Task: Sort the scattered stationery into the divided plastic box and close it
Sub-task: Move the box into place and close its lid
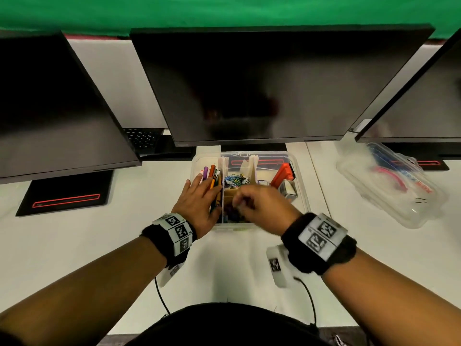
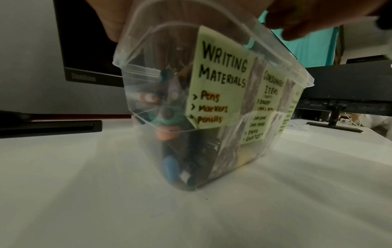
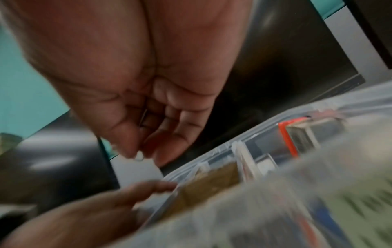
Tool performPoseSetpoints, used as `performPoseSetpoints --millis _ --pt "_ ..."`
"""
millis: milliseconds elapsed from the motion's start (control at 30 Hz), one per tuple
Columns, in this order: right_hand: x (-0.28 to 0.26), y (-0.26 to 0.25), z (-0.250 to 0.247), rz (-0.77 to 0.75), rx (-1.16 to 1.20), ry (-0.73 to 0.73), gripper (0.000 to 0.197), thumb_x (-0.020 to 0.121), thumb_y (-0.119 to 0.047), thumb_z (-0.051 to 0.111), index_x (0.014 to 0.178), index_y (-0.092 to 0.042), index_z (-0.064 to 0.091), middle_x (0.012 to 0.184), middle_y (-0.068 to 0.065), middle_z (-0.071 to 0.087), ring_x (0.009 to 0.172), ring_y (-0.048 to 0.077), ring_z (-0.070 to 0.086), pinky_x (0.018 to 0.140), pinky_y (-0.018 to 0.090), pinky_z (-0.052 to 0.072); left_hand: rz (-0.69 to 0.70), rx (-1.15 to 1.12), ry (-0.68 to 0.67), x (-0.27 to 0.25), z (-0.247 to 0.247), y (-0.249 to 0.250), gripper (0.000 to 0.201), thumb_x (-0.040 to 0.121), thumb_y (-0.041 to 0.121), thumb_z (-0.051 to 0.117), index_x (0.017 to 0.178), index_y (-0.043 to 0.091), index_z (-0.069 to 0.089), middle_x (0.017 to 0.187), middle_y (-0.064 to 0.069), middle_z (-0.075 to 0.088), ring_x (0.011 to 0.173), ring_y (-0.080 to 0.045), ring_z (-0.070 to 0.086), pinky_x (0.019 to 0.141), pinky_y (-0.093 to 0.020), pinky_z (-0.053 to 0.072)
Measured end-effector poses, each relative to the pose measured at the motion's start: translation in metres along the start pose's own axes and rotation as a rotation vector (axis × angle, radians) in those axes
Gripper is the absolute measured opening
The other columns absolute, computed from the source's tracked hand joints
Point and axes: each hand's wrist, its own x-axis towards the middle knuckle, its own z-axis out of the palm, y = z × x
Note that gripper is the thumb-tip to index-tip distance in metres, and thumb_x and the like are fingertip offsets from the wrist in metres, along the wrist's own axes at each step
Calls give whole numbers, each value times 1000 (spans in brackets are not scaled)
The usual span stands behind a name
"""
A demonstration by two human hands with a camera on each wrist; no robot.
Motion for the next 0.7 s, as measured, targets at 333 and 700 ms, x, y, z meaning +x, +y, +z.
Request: performPoseSetpoints --millis 333,700 --pt "42 56 -66 296 115 384 19 88 -6 56 102 -12 67 93 -2 61 85 14 57 80 25 48 -35 100 -62 0 -4 3 58 91 48 32 145 29 26 158 -1 16 147 -27 7 119 -46 4" --pt "-40 239 -99 827 -256 196 43 86 -10 54 128 -5 49 132 20 48 121 36 49 103 38 39 -243 164 22 2 0 13 64 90 43 46 147 26 24 158 -9 16 146 -33 8 118 -52 11"
